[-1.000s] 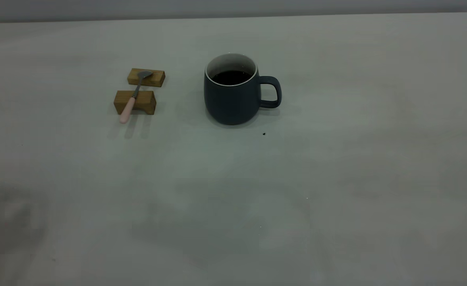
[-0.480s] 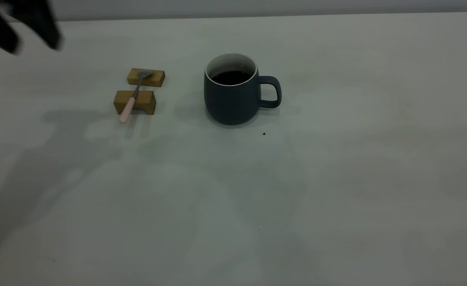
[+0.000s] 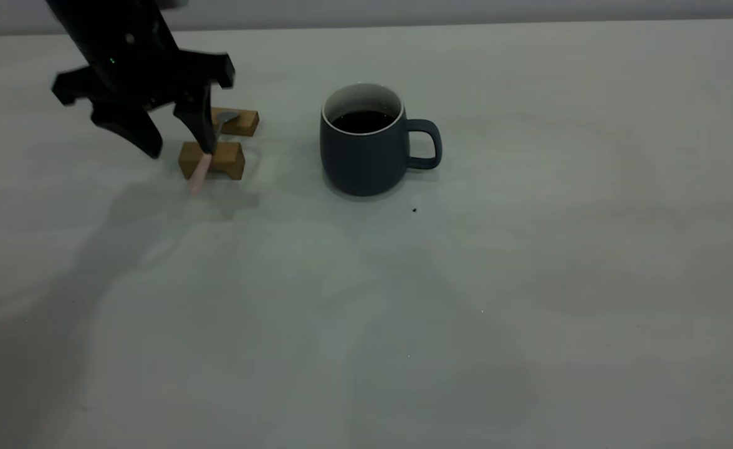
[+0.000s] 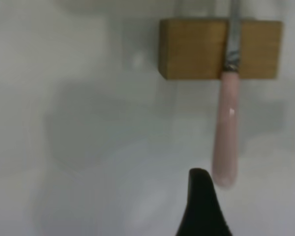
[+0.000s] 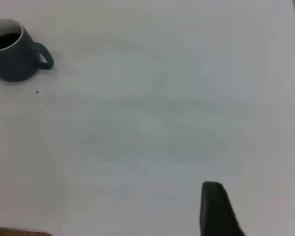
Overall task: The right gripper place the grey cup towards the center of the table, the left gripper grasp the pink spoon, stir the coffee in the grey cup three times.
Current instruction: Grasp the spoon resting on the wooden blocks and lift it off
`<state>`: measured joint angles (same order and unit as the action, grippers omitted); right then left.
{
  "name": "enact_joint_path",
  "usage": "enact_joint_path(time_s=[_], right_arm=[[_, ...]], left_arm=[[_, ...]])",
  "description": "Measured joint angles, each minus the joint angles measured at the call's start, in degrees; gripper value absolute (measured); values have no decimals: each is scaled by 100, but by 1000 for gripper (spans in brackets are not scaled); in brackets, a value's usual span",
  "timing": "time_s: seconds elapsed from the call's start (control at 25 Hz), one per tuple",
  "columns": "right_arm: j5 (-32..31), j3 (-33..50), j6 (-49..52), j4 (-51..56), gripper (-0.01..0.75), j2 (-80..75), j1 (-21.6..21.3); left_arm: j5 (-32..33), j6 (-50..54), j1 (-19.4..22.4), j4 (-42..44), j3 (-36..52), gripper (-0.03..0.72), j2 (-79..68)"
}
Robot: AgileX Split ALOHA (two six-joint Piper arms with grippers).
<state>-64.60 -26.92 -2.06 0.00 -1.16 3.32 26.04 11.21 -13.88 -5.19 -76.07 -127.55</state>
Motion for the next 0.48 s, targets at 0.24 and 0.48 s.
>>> enact_joint_path(time_s=[0.24, 0.48], right_arm=[[0, 0, 0, 0, 438, 0, 0], [0, 0, 0, 0, 438, 0, 0]], left_arm=[[-6, 13, 0, 0, -369, 581, -414], [-57, 19, 0, -6, -618, 581, -868]])
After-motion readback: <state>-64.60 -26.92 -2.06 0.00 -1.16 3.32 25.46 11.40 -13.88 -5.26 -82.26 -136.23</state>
